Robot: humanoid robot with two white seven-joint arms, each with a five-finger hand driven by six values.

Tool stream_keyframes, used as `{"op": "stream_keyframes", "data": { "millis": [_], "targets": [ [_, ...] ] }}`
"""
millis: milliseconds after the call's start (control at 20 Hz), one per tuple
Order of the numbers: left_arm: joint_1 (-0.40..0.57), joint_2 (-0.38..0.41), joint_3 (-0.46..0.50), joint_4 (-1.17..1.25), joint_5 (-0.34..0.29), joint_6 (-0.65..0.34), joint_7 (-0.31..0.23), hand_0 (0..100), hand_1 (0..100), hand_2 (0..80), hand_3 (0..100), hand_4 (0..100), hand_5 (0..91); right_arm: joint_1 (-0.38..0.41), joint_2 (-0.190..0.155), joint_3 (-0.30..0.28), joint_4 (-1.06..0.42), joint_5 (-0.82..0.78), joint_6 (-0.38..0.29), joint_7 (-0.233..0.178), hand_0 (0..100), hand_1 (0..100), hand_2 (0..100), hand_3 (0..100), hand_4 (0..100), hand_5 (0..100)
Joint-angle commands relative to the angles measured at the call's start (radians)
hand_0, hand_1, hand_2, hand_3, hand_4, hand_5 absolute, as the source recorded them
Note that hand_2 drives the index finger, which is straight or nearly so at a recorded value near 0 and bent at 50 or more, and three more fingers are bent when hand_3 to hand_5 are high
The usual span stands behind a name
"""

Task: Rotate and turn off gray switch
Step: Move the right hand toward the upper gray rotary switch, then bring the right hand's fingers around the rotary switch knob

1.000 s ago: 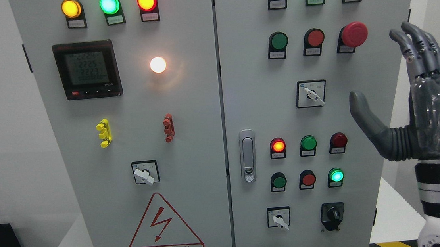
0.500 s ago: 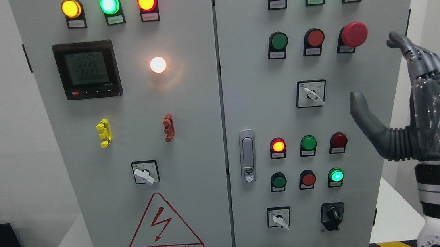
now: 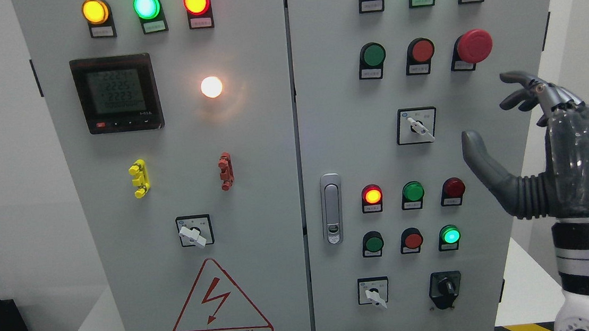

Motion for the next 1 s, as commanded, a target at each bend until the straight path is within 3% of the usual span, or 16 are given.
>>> {"op": "stream_keyframes", "data": {
  "millis": [0, 200, 350, 550, 750, 950],
  "targets": [
    [-0.009, 0.000, 0.008, -0.025, 0.020, 0.000, -0.001, 12, 39, 0.0, 0, 0, 0.0, 0.006, 0.029, 0.033, 0.010, -0.002, 0.028, 0.006, 12, 35, 38, 83, 95, 100],
    [-0.009, 0.000, 0.008, -0.025, 0.020, 0.000, -0.001, 12, 39, 0.0, 0, 0, 0.0, 0.000, 0.079, 0.064, 0.039, -0.002, 0.086, 0.011, 6, 36, 43, 85, 95, 100],
    [-0.009, 0.000, 0.008, -0.025, 0.020, 0.001, -0.001, 12, 39, 0.0, 0, 0, 0.0, -0.006, 0.089, 0.082, 0.046, -0.002, 0.145, 0.010, 4, 36, 46, 88, 96, 100],
    [-0.009, 0.000, 0.008, -0.025, 0.020, 0.000, 0.001, 12, 39, 0.0, 0, 0, 0.0, -0.015, 0.092, 0.082, 0.057, -0.002, 0.148, 0.003, 0, 34, 48, 90, 95, 100],
    [-0.009, 0.000, 0.008, -0.025, 0.020, 0.000, -0.001, 12, 39, 0.0, 0, 0, 0.0, -0.034, 0.158, 0.084, 0.074, -0.002, 0.189, 0.005, 0, 34, 52, 90, 95, 100],
    [-0.009, 0.001, 0.008, -0.025, 0.020, 0.000, -0.001, 12, 39, 0.0, 0, 0, 0.0, -0.038, 0.159, 0.095, 0.080, -0.002, 0.205, 0.005, 2, 33, 54, 91, 95, 100]
  ]
}}
